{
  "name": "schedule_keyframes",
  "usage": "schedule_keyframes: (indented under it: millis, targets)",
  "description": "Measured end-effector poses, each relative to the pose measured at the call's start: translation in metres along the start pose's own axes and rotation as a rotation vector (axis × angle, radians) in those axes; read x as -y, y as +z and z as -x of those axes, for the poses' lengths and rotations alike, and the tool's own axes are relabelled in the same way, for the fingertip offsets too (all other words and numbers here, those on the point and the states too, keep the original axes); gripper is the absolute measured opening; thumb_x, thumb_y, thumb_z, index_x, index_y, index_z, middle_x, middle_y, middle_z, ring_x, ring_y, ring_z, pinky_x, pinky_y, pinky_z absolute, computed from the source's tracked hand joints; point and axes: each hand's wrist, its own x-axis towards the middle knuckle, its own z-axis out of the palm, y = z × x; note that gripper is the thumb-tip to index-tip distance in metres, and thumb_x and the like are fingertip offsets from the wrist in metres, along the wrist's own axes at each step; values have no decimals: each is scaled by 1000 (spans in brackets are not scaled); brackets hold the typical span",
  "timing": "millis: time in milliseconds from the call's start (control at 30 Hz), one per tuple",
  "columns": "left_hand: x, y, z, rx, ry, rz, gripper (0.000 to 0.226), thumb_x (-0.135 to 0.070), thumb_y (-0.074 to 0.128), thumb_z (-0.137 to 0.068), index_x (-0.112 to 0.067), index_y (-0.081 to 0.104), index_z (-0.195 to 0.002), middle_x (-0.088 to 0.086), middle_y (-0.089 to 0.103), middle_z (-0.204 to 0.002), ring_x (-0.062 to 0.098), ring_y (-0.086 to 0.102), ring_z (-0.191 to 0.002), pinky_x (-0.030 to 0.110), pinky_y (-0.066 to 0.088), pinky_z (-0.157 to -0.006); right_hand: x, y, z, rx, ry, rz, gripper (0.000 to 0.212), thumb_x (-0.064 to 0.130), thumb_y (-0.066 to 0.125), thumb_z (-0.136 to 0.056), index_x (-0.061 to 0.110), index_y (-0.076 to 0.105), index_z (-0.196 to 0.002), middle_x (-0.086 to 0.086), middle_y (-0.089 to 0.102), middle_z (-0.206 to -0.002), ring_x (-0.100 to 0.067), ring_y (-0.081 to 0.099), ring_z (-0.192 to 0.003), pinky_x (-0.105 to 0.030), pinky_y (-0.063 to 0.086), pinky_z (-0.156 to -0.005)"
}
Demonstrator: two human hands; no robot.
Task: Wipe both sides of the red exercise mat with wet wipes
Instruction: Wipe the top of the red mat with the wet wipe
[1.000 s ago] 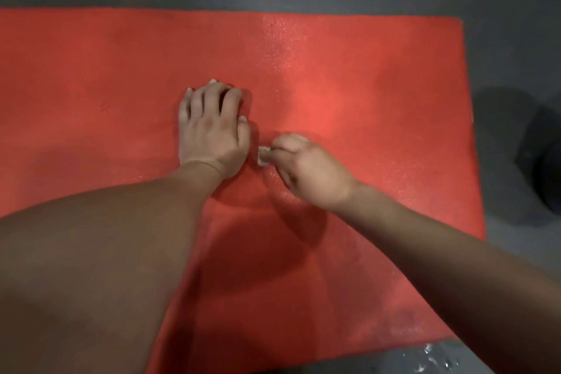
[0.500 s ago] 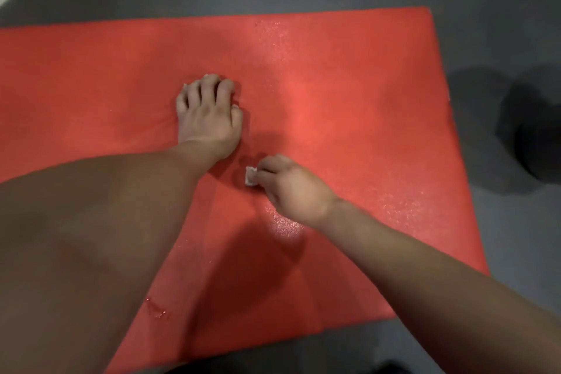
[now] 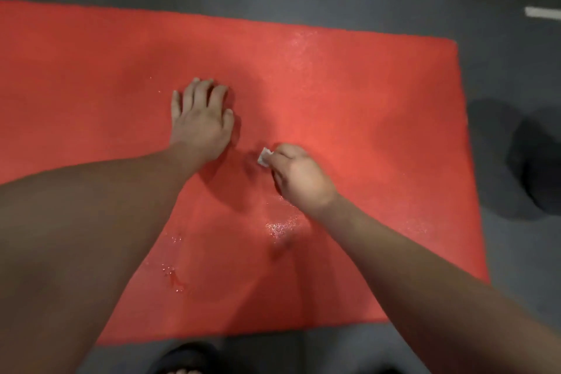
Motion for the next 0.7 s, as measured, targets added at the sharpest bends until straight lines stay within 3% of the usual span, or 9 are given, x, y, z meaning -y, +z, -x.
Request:
schedule_keyframes:
  millis: [100, 267, 333, 433, 500, 567, 633, 700]
  targets:
    - [1, 10, 3, -73, 3, -49, 52, -39, 39, -98, -20, 43, -147, 7, 37, -157, 27, 20, -152, 56, 9, -123, -28, -17, -21, 34, -30, 87, 24, 0, 56, -83, 6, 68, -102, -14, 59, -91, -35, 58, -85, -37, 44, -73]
    - [-1, 10, 1, -104, -5, -66, 52, -40, 38, -98, -22, 43, -147, 5, 38, -157, 25, 20, -152, 54, 10, -124, -61, -34, -68, -345, 401, 81, 24, 0, 52, -83, 5, 71, -96, -19, 61, -90, -40, 60, -81, -41, 46, -72]
    - [-2, 10, 0, -109, -6, -67, 52, -39, 39, -98, -22, 43, -147, 6, 38, -157, 26, 21, -151, 55, 10, -123, -43, -22, -64, -314, 305, 50, 23, 1, 51, -87, 5, 71, -99, -17, 60, -88, -38, 59, -82, -39, 45, -75]
    - [-2, 8, -1, -126, -2, -78, 51, -38, 42, -98, -21, 44, -146, 6, 39, -156, 28, 24, -150, 57, 14, -122, -21, -7, -40, -69, -44, 6, 23, 0, 58, -89, 4, 69, -108, -14, 60, -90, -35, 57, -85, -39, 46, -78]
    - [-2, 8, -1, -126, -3, -80, 51, -37, 43, -98, -21, 45, -146, 6, 40, -155, 28, 24, -150, 57, 14, -121, -35, -20, -44, 60, -166, 101, 26, 0, 63, -83, 5, 68, -108, -13, 59, -91, -34, 56, -84, -40, 44, -77]
    - [-1, 8, -1, -123, -7, -85, 51, -38, 42, -98, -21, 45, -146, 7, 40, -155, 28, 24, -150, 57, 14, -121, -62, -36, -66, -11, -27, 153, 27, 3, 60, -80, 6, 68, -105, -15, 59, -93, -36, 58, -86, -40, 46, -77]
    - [1, 8, -2, -119, -10, -91, 52, -39, 41, -97, -20, 45, -146, 7, 40, -155, 29, 24, -150, 57, 13, -122, -87, -53, -90, -211, 262, 136, 27, 3, 53, -82, 6, 68, -104, -18, 60, -98, -39, 60, -89, -40, 46, -80]
    - [1, 7, -4, -118, -14, -97, 53, -40, 40, -96, -21, 46, -145, 7, 40, -155, 28, 24, -150, 57, 13, -122, -91, -54, -106, -353, 439, 86, 28, 1, 51, -84, 6, 70, -104, -19, 63, -101, -39, 62, -91, -38, 45, -84]
